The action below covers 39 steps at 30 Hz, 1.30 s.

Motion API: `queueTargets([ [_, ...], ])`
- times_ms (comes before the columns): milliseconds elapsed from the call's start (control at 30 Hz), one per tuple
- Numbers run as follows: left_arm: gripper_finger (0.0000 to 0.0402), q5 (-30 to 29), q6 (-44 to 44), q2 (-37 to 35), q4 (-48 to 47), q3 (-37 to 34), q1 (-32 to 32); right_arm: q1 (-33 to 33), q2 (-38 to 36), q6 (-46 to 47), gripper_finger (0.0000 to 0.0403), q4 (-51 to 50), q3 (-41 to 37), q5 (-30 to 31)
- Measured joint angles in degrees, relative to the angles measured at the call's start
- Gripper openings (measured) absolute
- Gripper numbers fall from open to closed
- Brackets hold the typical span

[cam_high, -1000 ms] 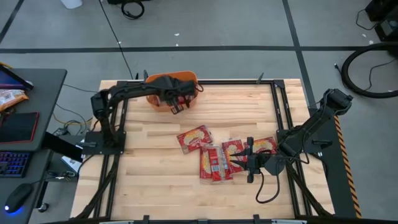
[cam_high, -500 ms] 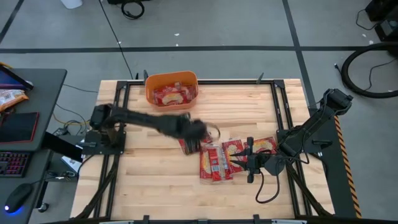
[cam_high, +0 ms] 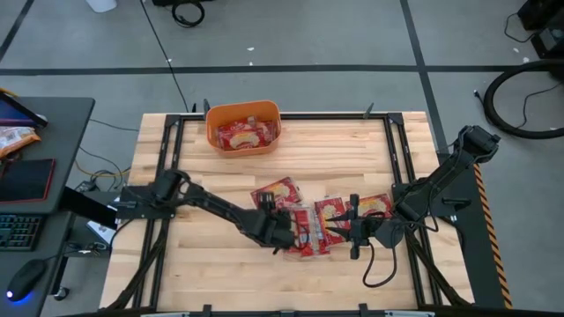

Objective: Sort popcorn bags into baskets
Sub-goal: Put the red popcorn bag into the orange bin

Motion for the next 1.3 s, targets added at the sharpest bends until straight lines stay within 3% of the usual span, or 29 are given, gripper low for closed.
queueTargets([
  [333,0.0203,-2.45,-4.41,3.52,-1.55,0.03,0.85,0.02,0.00,-0.11,0.0103,-0.02,0.00,0.00],
  [800,0.0168,-2.87,-3.79,6.05,-0.52,-0.64,2.12,0.01,0.00,-0.11,0.0103,-0.02,0.00,-0.04],
  [933,0.0131,-1.82,-2.86,6.13,-2.10,-0.76,2.95,0.02,0.00,-0.11,0.0103,-0.02,0.00,-0.32],
  [1167,0.0020,-0.21,-1.86,6.35,-4.70,-0.83,4.14,0.02,0.00,-0.11,0.0103,-0.03,0.00,-0.55],
  [1300,0.0020,0.55,-1.73,5.50,-7.73,-0.91,4.51,0.02,0.00,-0.13,0.0103,-0.05,0.00,-0.93],
])
